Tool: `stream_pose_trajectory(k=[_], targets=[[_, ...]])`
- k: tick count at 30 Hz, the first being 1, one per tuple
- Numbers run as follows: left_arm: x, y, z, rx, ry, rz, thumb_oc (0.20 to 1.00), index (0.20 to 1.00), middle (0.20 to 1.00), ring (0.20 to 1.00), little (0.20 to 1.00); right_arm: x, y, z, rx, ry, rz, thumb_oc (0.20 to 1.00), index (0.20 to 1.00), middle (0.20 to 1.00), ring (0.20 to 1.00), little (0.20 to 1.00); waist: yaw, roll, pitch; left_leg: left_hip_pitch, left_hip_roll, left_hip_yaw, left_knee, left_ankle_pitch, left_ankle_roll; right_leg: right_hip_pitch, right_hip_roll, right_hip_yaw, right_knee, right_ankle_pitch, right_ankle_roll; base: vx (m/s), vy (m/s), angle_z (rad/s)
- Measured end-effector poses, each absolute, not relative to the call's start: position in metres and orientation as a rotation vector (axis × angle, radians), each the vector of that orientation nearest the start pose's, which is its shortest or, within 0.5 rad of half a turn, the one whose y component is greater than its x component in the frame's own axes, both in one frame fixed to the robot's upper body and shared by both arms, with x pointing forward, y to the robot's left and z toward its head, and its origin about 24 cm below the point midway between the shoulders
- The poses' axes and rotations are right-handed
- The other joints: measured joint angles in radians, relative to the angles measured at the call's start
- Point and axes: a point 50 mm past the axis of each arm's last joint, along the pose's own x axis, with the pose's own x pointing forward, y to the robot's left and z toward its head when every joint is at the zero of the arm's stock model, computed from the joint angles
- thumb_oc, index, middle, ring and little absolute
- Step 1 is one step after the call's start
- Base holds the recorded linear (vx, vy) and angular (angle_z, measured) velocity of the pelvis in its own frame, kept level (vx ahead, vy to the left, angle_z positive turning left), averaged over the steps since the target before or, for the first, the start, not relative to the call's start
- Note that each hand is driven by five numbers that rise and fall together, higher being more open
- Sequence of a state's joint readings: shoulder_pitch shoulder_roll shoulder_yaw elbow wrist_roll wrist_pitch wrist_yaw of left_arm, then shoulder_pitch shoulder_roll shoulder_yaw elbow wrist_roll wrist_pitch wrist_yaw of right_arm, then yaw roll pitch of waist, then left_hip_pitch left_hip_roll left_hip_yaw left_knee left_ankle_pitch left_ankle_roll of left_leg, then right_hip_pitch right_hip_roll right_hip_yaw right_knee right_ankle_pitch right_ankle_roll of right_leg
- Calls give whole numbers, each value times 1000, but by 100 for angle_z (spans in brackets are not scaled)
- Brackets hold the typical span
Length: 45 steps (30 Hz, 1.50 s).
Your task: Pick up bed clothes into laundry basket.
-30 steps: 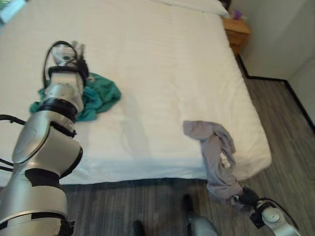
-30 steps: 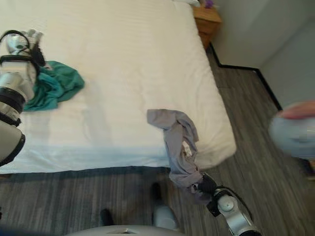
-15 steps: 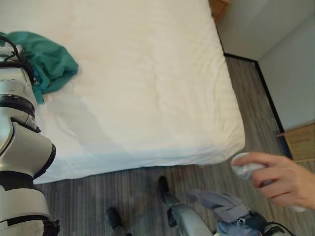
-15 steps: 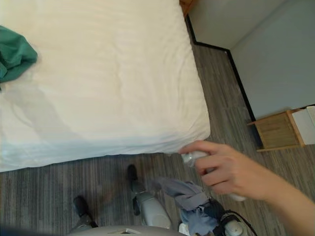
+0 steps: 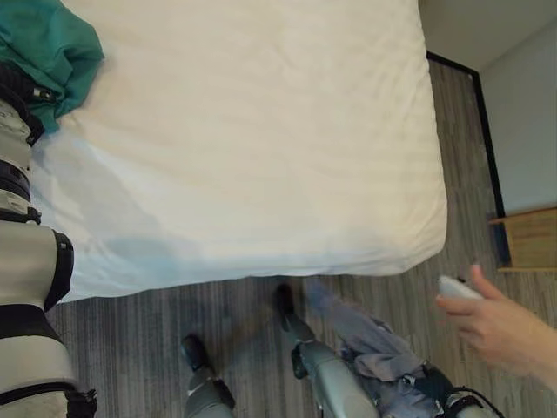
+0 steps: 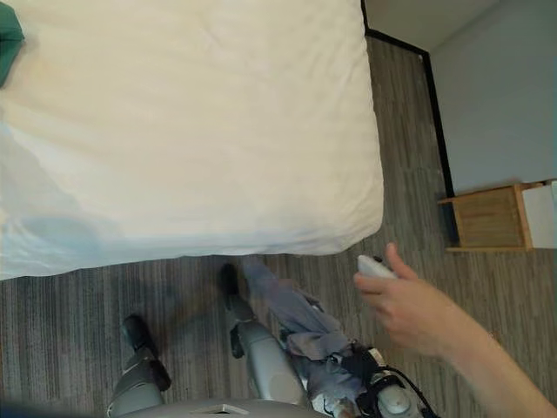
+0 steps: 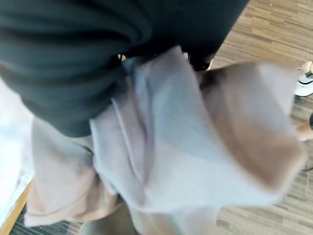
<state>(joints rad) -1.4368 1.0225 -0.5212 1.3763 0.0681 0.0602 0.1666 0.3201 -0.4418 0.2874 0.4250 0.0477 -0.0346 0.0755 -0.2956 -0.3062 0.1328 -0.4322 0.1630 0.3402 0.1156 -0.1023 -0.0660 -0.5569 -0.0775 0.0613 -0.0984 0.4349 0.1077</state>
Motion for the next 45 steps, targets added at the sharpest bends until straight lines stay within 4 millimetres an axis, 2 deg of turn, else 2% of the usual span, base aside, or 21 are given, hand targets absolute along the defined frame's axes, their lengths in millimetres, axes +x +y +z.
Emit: stream_pose_trajectory(k=[4, 7, 10, 12, 14, 16, 17, 18, 19, 21, 25, 26, 27, 28, 31, 33, 35, 40, 42, 43, 45], targets=[[329, 405, 324, 823, 3, 868, 200, 200, 200, 200, 200, 113, -222, -100, -374, 786, 252, 200, 200, 200, 200, 200, 0, -10, -8, 14, -1, 21, 17, -9, 1, 6, 2, -5, 0, 8, -10, -15, 4, -16], [331, 404, 317, 711, -1, 858, 200, 200, 200, 200, 200, 115, -213, -103, -382, 787, 300, 200, 200, 200, 200, 200, 8, -36, -26, 76, 12, 56, 1, -10, -3, 45, 13, -15, 0, 9, -11, 31, -39, -24], [359, 369, 306, 604, -60, 700, 200, 200, 200, 200, 200, 122, -220, -108, -408, 821, 291, 200, 200, 200, 200, 200, 34, -32, -23, 147, 19, 64, -21, -7, -5, 95, 15, -66, 0, 10, -12, 20, -47, -14], [379, 334, 289, 467, -119, 508, 200, 200, 200, 200, 200, 136, -229, -108, -443, 829, 259, 200, 200, 200, 200, 200, 78, -17, -16, 228, 23, 99, -40, -1, -9, 152, 19, -127, -1, 9, -11, 45, -38, -25], [388, 307, 277, 450, -153, 371, 200, 200, 200, 200, 200, 153, -238, -98, -456, 778, 219, 200, 200, 200, 200, 200, 112, 34, 18, 289, 16, 97, -70, 2, -8, 202, 16, -137, -1, 2, -3, -25, -32, -4], [383, 283, 263, 411, -240, 234, 200, 200, 200, 200, 200, 162, -249, -85, -460, 735, 168, 200, 200, 200, 200, 200, 122, 83, 44, 332, -3, 86, -88, 14, -6, 250, -8, -156, -1, -47, 45, 37, -44, 23], [377, 264, 245, 372, -279, 129, 200, 200, 200, 200, 200, 162, -258, -77, -465, 710, 137, 200, 200, 200, 200, 200, 134, 129, 56, 372, -17, 78, -123, 14, -7, 285, -15, -165, -1, -89, 38, 82, -57, 33], [373, 260, 237, 336, -288, 99, 200, 200, 200, 200, 200, 166, -258, -73, -464, 691, 129, 200, 200, 200, 200, 200, 151, 147, 61, 388, -23, 72, -136, 19, -10, 303, -21, -169, -1, -112, 26, 70, -58, 31], [361, 254, 217, 279, -287, 39, 200, 200, 200, 200, 200, 165, -260, -68, -454, 669, 114, 200, 200, 200, 200, 200, 151, 164, 62, 425, -40, 60, -159, 24, -17, 338, -29, -172, -1, -166, 11, 71, -50, 26], [329, 263, 179, 218, -247, -7, 200, 200, 200, 200, 200, 177, -255, -49, -451, 571, 130, 200, 200, 200, 200, 200, 172, 198, 60, 478, -45, 57, -194, 36, -32, 384, -28, -177, -1, -241, -14, 61, -63, 12], [270, 273, 90, 34, -28, -3, 200, 200, 200, 200, 200, 199, -248, -3, -410, 357, 172, 200, 200, 200, 200, 200, 203, 272, 54, 542, -25, 45, -206, 45, -45, 451, -1, -186, -2, -277, -29, 10, -70, 6], [269, 273, 88, 32, -22, -4, 200, 200, 200, 200, 200, 199, -249, -2, -409, 350, 171, 200, 200, 200, 200, 200, 204, 273, 54, 542, -24, 42, -206, 45, -45, 453, -1, -187, -2, -278, -29, 19, -86, 13], [248, 276, 73, -13, 13, 16, 200, 200, 200, 200, 200, 213, -239, 18, -374, 253, 207, 200, 200, 200, 200, 200, 221, 282, 49, 548, -16, 33, -208, 45, -45, 458, 3, -189, -2, -290, -21, 15, -41, 9], [243, 276, 68, -34, 24, 25, 200, 200, 200, 200, 200, 214, -236, 23, -356, 224, 216, 200, 200, 200, 200, 200, 231, 287, 46, 550, -14, 32, -208, 46, -44, 463, 2, -190, -3, -295, -22, 2, -31, 17], [221, 266, 39, -131, 96, 38, 200, 200, 200, 200, 200, 217, -222, 50, -285, 94, 278, 200, 200, 200, 200, 200, 267, 311, 17, 549, -11, 3, -214, 44, -33, 478, -4, -218, -2, -308, -17, -22, -80, 23], [209, 258, 37, -170, 92, 21, 200, 200, 200, 200, 200, 212, -218, 65, -219, 10, 283, 200, 200, 200, 200, 200, 267, 318, 2, 553, -20, -18, -208, 53, -32, 490, -8, -226, -2, -303, -22, -20, -38, 23], [198, 250, 26, -221, 118, 32, 200, 200, 200, 200, 200, 213, -216, 66, -165, -10, 271, 200, 200, 200, 200, 200, 273, 331, -30, 554, -21, -25, -208, 52, -31, 499, -14, -234, -3, -308, -17, -29, -47, 16], [176, 220, -1, -434, 206, 21, 200, 200, 200, 200, 200, 194, -211, 41, -63, 89, 261, 200, 200, 200, 200, 200, 295, 353, -60, 557, -36, -53, -208, 53, -26, 517, -33, -259, -4, -313, -10, -7, -31, 18], [174, 202, -8, -452, 261, -56, 200, 200, 200, 200, 200, 184, -208, 29, -9, 150, 266, 200, 200, 200, 200, 200, 298, 351, -63, 558, -37, -70, -208, 54, -19, 527, -36, -274, -4, -314, -8, -5, -10, 17], [177, 181, -10, -476, 292, -163, 200, 200, 200, 200, 200, 180, -200, 23, 58, 175, 282, 200, 200, 200, 200, 200, 295, 356, -81, 556, -36, -72, -208, 55, -15, 527, -35, -274, -6, -314, -9, -68, -21, 10], [181, 195, -5, -266, 237, -41, 200, 200, 200, 200, 200, 188, -211, 16, 102, 177, 206, 200, 200, 200, 200, 200, 275, 348, -78, 559, -36, -52, -208, 59, -22, 526, -31, -280, -2, -309, -13, -100, -52, -2]])
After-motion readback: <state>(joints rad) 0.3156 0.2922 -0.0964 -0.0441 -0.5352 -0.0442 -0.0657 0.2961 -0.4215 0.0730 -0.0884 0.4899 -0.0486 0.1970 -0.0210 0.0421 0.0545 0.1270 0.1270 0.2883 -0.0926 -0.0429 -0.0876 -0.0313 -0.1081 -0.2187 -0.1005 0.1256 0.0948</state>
